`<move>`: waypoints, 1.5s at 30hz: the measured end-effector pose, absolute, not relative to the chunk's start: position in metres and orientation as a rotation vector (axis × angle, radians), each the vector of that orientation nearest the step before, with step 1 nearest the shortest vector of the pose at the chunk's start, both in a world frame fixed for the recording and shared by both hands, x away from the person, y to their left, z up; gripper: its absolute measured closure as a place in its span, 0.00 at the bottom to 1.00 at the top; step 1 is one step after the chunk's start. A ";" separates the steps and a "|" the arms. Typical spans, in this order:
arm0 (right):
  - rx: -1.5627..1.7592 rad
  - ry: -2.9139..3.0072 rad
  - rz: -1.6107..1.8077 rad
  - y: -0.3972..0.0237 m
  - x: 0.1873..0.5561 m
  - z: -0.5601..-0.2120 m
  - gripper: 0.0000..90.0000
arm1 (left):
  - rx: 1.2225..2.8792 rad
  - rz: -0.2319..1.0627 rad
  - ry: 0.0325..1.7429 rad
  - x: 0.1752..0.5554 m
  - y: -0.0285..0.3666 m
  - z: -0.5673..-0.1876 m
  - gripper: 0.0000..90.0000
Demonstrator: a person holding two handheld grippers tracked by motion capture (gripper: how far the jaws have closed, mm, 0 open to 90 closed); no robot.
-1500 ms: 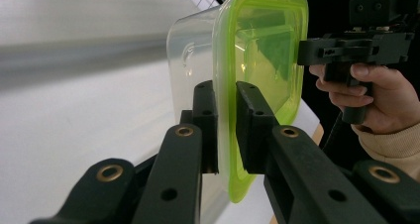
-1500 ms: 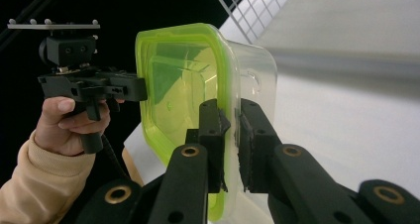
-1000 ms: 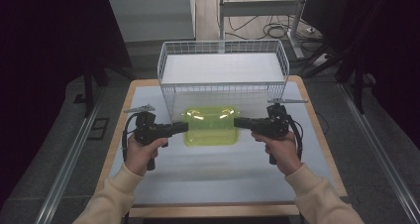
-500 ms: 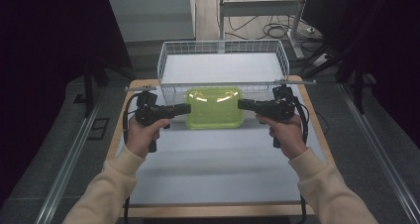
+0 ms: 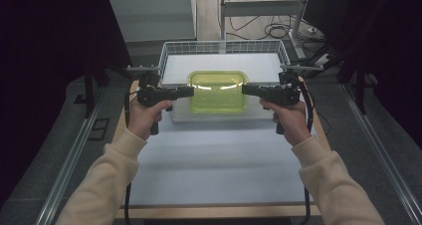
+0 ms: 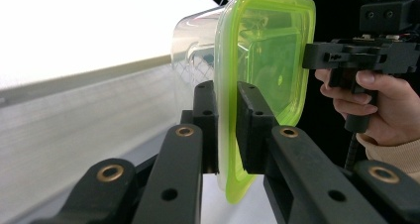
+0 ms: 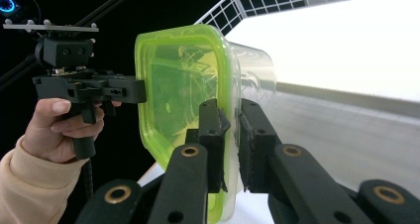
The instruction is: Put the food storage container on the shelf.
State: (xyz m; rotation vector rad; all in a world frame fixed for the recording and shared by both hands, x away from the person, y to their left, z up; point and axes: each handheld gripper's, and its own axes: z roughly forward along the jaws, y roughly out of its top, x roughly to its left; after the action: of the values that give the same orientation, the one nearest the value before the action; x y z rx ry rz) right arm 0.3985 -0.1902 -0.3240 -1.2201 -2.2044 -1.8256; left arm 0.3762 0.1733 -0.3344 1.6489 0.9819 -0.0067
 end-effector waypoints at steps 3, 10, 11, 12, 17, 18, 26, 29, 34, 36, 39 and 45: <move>-1.221 -2.209 -1.829 -0.190 0.402 -0.321 0.91 | 1.648 -0.005 0.980 0.380 0.173 -0.332 0.90; -1.218 -2.213 -1.838 -0.191 0.411 -0.315 0.91 | 1.654 0.002 0.979 0.389 0.172 -0.325 0.90; -1.219 -2.212 -1.839 -0.191 0.412 -0.314 0.91 | 1.654 0.002 0.979 0.389 0.172 -0.325 0.90; -1.221 -2.211 -1.841 -0.191 0.414 -0.313 0.91 | 1.653 0.006 0.981 0.392 0.172 -0.324 0.90; -1.229 -2.215 -1.829 -0.190 0.420 -0.309 0.91 | 1.645 0.006 0.991 0.400 0.172 -0.320 0.90; -1.231 -2.218 -1.826 -0.189 0.422 -0.308 0.91 | 1.649 0.009 0.991 0.403 0.173 -0.319 0.90; -1.269 -2.225 -1.837 -0.189 0.438 -0.299 0.91 | 1.647 0.010 1.015 0.425 0.168 -0.312 0.90; -1.293 -2.206 -1.830 -0.191 0.448 -0.298 0.91 | 1.654 0.016 1.019 0.430 0.166 -0.309 0.90; -1.324 -2.179 -1.834 -0.192 0.461 -0.296 0.91 | 1.649 0.017 1.034 0.445 0.163 -0.305 0.90; -1.335 -2.173 -1.826 -0.192 0.466 -0.296 0.91 | 1.655 0.017 1.041 0.450 0.164 -0.305 0.90; -1.348 -2.169 -1.822 -0.191 0.470 -0.297 0.90 | 1.650 0.013 1.052 0.453 0.164 -0.306 0.90; -1.387 -2.184 -1.799 -0.188 0.479 -0.299 0.90 | 1.659 0.004 1.075 0.463 0.163 -0.314 0.89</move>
State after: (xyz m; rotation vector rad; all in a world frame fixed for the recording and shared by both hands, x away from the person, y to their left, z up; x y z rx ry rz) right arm 0.4793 -0.1882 -0.2989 -1.3867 -2.1842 -1.7994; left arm 0.4632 0.1629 -0.3142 1.6587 1.0750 0.0040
